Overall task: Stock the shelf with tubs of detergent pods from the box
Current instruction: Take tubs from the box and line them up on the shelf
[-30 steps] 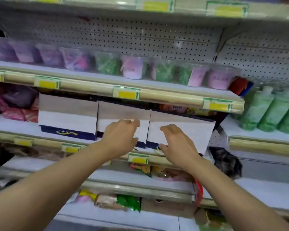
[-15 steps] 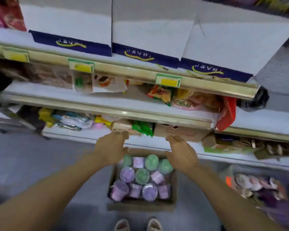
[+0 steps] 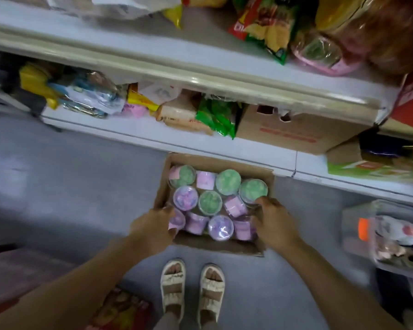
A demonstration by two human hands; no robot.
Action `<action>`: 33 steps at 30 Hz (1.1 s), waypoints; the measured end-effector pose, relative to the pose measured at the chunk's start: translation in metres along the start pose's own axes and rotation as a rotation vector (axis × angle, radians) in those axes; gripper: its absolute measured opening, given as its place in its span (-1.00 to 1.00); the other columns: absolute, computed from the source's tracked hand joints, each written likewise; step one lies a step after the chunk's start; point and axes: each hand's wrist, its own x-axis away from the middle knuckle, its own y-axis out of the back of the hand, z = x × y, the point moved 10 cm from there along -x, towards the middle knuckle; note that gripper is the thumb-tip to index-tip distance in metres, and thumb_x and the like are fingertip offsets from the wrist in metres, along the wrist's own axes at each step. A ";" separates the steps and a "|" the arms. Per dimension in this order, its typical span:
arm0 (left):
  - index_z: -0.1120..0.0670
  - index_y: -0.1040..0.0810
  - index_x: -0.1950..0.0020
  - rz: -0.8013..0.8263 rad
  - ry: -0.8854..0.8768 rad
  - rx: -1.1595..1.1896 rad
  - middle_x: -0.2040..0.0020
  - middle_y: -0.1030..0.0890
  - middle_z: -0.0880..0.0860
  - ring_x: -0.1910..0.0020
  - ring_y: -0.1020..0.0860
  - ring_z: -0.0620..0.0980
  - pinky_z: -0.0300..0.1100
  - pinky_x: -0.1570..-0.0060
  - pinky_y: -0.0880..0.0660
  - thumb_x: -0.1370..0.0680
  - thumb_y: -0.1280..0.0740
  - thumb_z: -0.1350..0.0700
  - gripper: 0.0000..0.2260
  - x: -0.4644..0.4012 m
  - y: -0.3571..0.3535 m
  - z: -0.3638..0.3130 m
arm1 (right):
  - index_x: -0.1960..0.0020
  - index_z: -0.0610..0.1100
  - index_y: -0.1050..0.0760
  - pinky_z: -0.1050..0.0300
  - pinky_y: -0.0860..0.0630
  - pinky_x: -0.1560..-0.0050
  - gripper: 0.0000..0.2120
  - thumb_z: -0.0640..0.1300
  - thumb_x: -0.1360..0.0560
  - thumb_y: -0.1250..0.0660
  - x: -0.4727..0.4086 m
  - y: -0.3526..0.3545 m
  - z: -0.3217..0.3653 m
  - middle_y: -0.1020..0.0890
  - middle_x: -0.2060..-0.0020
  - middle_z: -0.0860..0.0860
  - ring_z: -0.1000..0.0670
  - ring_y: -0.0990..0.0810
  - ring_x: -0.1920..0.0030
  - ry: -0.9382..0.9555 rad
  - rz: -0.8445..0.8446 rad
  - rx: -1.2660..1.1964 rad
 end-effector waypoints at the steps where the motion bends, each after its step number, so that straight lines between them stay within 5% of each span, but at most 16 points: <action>1: -0.01 -0.39 -0.32 -0.004 -0.010 0.011 -0.24 -0.53 0.06 -0.20 -0.51 0.13 -0.08 -0.12 -0.48 -0.53 -0.27 -0.03 -0.63 -0.011 -0.010 -0.006 | -0.19 -0.19 -0.42 0.01 -0.47 0.01 -0.70 -0.15 -0.48 -0.28 -0.010 -0.008 -0.011 -0.56 -0.08 -0.21 -0.26 -0.54 -0.08 -0.009 0.003 0.003; 6: -0.01 -0.39 -0.26 -0.036 -0.063 0.036 -0.16 -0.58 0.07 -0.17 -0.53 0.16 -0.04 -0.07 -0.50 -0.45 -0.25 -0.04 -0.62 -0.076 -0.050 -0.045 | -0.31 -0.18 -0.35 0.00 -0.47 -0.06 -0.61 -0.13 -0.51 -0.28 -0.059 -0.040 -0.062 -0.54 -0.16 -0.19 -0.23 -0.53 -0.14 -0.052 -0.023 -0.019; 15: 0.01 -0.12 -0.50 -0.119 -0.276 -0.149 -0.41 -0.29 0.13 -0.34 -0.34 0.16 0.04 -0.18 -0.44 -0.48 -0.33 -0.05 -0.34 -0.230 -0.109 -0.118 | -0.42 -0.17 -0.21 -0.03 -0.44 -0.13 -0.43 -0.19 -0.47 -0.33 -0.158 -0.125 -0.135 -0.42 -0.25 -0.22 -0.25 -0.47 -0.17 -0.156 -0.109 -0.200; 23: -0.11 -0.02 -0.52 -0.223 -0.340 -0.351 -0.47 -0.10 0.17 -0.41 -0.18 0.19 0.10 -0.28 -0.29 -0.40 -0.42 -0.13 -0.19 -0.340 -0.152 -0.153 | -0.53 -0.09 0.05 -0.11 -0.18 -0.44 -0.09 -0.08 -0.38 -0.46 -0.230 -0.179 -0.167 -0.03 -0.49 -0.17 -0.23 -0.07 -0.47 -0.110 -0.250 -0.110; 27: -0.21 0.02 -0.50 -0.176 -0.271 -0.246 -0.46 -0.10 0.17 -0.40 -0.20 0.23 0.14 -0.27 -0.30 -0.37 -0.45 -0.11 -0.15 -0.374 -0.172 -0.147 | -0.54 0.00 0.16 -0.10 0.00 -0.47 -0.05 0.03 -0.41 -0.43 -0.253 -0.192 -0.170 0.12 -0.52 -0.17 -0.23 0.09 -0.50 -0.107 -0.259 0.011; 33: -0.15 -0.07 -0.46 -0.261 -0.302 -0.274 -0.34 -0.20 0.15 -0.24 -0.36 0.18 0.00 -0.09 -0.42 -0.29 -0.55 0.00 -0.11 -0.376 -0.176 -0.142 | -0.53 0.09 0.09 -0.15 -0.15 -0.40 -0.04 0.02 -0.36 -0.48 -0.277 -0.205 -0.178 0.03 -0.49 -0.16 -0.23 -0.02 -0.46 -0.106 -0.225 0.053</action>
